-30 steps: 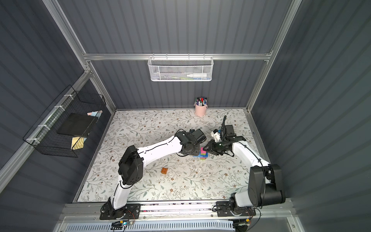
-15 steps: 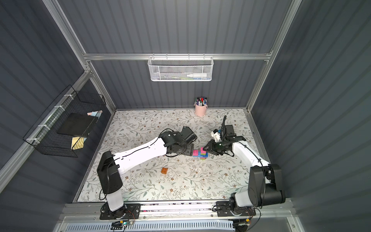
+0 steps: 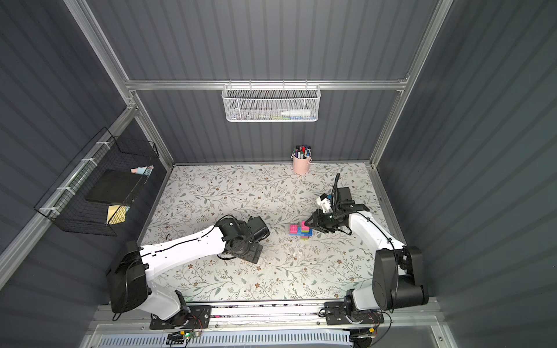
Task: Assemble the number 4 with lego
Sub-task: Pick up the lego brick from the center of the board.
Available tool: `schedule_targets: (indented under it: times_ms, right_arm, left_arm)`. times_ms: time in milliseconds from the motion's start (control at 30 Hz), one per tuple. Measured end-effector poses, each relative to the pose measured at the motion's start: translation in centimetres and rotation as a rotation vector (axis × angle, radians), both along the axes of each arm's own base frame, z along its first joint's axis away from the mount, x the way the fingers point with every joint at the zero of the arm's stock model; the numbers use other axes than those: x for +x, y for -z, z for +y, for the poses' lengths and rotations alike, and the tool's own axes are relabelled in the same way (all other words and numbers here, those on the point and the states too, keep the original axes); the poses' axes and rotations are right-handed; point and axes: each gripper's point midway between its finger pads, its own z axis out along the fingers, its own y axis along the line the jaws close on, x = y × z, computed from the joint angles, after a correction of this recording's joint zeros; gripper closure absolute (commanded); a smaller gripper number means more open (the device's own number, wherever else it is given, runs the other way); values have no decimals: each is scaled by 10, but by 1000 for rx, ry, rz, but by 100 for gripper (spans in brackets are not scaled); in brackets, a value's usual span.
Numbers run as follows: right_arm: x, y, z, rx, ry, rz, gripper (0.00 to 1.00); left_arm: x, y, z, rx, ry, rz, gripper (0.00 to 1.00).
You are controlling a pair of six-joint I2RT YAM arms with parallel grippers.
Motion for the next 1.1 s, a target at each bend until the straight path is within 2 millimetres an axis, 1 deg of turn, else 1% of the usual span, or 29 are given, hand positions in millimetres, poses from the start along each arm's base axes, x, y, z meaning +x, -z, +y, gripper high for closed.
schedule_targets:
  times_ms: [100, 167, 233, 300, 433, 600, 700, 867, 1033, 1100]
  right_arm:
    - [0, 0, 0, 0, 0, 0, 70]
    - [0, 0, 0, 0, 0, 0, 70]
    - [0, 0, 0, 0, 0, 0, 70]
    - [0, 0, 0, 0, 0, 0, 70]
    - [0, 0, 0, 0, 0, 0, 70]
    - [0, 0, 0, 0, 0, 0, 70]
    - [0, 0, 0, 0, 0, 0, 70]
    - [0, 0, 0, 0, 0, 0, 70]
    - [0, 0, 0, 0, 0, 0, 70]
    - [0, 0, 0, 0, 0, 0, 70]
  left_arm:
    - [-4, 10, 10, 5, -29, 22, 16]
    - [-5, 22, 13, -15, -59, 49, 21]
    - [-6, 32, 19, -28, -90, 80, 23]
    - [-5, 39, 21, -47, -111, 106, 23]
    - [2, 44, 11, -101, -122, 120, 25]
    - [3, 52, -1, -119, -104, 155, 30]
    - [3, 56, -3, -117, -102, 162, 33]
    - [6, 55, -5, -120, -93, 158, 36]
    - [7, 62, -7, -105, -77, 168, 40]
    - [7, 64, -7, -98, -73, 172, 43]
